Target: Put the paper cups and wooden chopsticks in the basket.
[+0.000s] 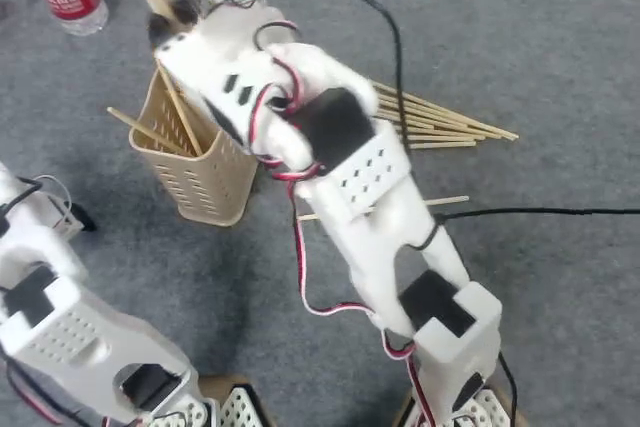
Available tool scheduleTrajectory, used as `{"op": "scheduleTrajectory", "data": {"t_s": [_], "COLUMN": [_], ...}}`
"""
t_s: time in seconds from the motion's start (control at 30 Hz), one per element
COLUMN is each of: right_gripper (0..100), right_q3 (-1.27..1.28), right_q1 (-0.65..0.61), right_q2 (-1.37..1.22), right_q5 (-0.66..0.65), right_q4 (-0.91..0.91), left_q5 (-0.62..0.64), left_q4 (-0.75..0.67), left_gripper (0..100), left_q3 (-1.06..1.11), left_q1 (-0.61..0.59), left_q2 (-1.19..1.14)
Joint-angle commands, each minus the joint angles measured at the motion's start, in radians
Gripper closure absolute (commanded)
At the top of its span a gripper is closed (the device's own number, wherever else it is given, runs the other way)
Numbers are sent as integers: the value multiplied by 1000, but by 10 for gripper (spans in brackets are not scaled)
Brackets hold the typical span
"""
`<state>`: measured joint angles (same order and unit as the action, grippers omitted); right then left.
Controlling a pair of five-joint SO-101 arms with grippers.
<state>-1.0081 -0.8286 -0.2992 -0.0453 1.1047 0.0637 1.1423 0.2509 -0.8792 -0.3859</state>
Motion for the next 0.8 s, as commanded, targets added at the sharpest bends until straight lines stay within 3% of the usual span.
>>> {"op": "scheduleTrajectory", "data": {"t_s": [0.0, 0.67, 0.77], "right_gripper": [991, 991, 988], "right_q3": [-12, -12, -12], "right_q1": [-5, -31, -31], "right_q2": [-27, -240, -234], "right_q5": [107, 121, 25], "right_q4": [-84, -56, -16], "left_q5": [5, 5, 5], "left_q4": [9, 9, 8], "left_gripper": [728, 728, 728], "left_q3": [27, 25, 25], "left_q1": [9, 8, 9], "left_q2": [3, 3, 3]}}
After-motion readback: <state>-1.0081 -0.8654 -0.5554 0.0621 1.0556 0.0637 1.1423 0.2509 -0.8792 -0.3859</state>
